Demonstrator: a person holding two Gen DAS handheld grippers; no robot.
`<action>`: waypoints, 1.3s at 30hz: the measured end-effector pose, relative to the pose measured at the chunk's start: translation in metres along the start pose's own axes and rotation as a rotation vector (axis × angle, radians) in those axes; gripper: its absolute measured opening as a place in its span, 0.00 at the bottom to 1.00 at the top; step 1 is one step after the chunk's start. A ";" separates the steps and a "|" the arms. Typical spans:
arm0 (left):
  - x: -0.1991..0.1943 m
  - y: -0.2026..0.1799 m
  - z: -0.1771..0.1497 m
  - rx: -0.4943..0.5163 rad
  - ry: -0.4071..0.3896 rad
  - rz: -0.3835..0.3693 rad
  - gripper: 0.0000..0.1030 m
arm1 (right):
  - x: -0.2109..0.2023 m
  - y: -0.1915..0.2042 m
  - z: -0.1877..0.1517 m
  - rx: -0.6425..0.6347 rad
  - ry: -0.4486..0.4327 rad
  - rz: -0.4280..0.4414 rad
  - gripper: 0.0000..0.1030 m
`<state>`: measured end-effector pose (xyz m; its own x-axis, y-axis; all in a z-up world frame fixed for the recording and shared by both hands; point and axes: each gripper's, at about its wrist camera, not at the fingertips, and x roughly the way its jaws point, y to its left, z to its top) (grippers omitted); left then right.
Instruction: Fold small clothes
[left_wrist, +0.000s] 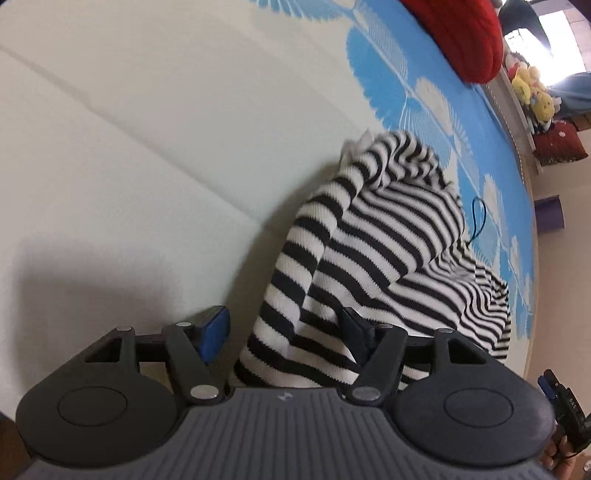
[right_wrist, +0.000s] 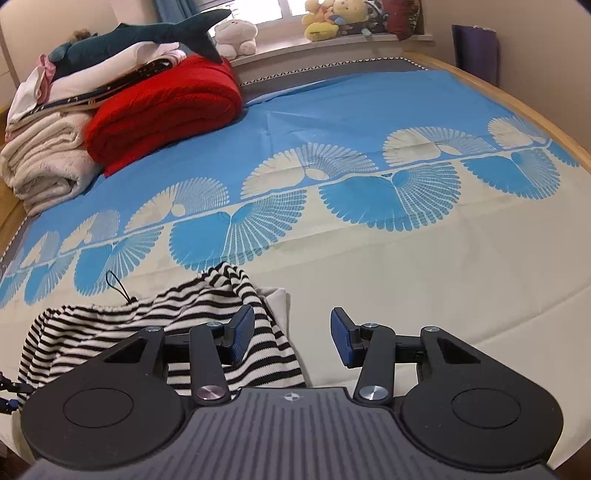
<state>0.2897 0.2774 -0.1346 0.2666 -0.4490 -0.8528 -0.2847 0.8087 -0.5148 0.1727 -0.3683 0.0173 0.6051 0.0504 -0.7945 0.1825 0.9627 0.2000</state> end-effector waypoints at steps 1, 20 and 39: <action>0.005 -0.003 0.001 0.016 0.002 -0.009 0.68 | 0.000 0.000 -0.001 -0.006 0.001 -0.001 0.46; 0.006 -0.103 -0.008 0.284 -0.084 -0.057 0.12 | 0.000 -0.006 0.002 0.026 -0.014 0.001 0.46; 0.101 -0.417 -0.149 0.625 -0.009 -0.247 0.42 | -0.019 -0.016 0.007 0.065 -0.075 -0.012 0.46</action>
<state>0.2982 -0.1614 -0.0190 0.2639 -0.6480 -0.7145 0.3717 0.7519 -0.5446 0.1640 -0.3863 0.0337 0.6583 0.0167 -0.7526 0.2384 0.9436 0.2295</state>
